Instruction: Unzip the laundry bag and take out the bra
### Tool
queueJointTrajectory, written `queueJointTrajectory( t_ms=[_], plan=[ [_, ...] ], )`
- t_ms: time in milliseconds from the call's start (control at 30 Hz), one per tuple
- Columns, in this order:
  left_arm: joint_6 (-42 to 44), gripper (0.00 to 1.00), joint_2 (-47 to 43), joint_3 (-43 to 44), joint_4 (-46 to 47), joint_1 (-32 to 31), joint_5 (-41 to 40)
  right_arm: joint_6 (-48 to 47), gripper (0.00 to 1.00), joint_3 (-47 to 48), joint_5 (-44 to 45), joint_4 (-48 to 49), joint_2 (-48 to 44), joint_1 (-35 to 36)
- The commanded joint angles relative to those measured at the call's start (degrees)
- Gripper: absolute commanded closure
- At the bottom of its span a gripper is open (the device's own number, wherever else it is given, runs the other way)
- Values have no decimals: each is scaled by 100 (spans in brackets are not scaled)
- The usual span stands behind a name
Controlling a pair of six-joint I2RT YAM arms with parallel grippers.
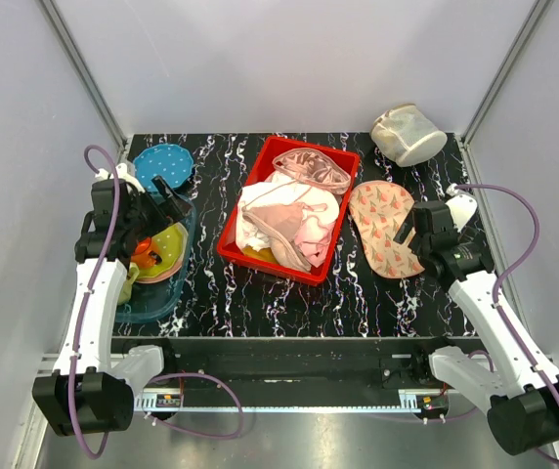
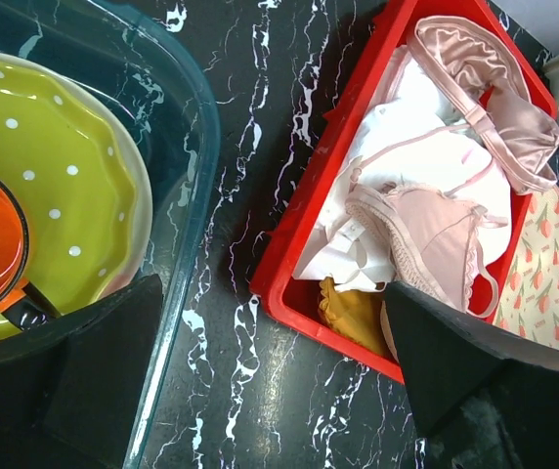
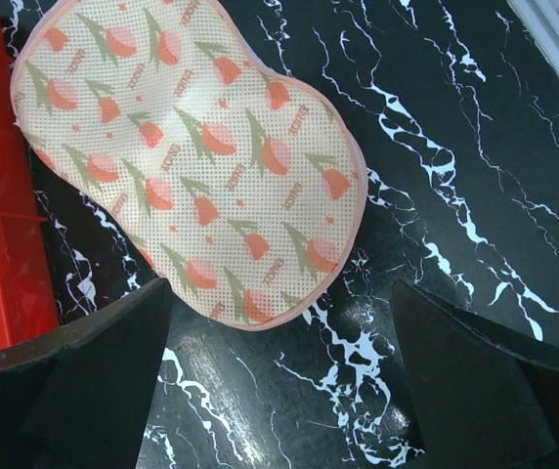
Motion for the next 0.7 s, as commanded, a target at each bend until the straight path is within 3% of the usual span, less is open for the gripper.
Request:
queueJointTrajectory(
  t_ms=[0,233,367,533,667],
  plan=[
    [162,1,-23,73,131,19,292,139,0,202,204,-40,-23,23],
    [390,1,74,108,183,1,1143,165,0,35,82,83,-225,22],
    [785,1,188,301,-79,-357,917,-1,0,-123,-173,302,-182,14],
    [1251,1,704,618,-606,-2316,-865,-204,1,-229,-630,461,275,23],
    [1199,1,1224,635,-599,-3477,-1412,-81,0,-212,-745,566,793,22]
  ],
)
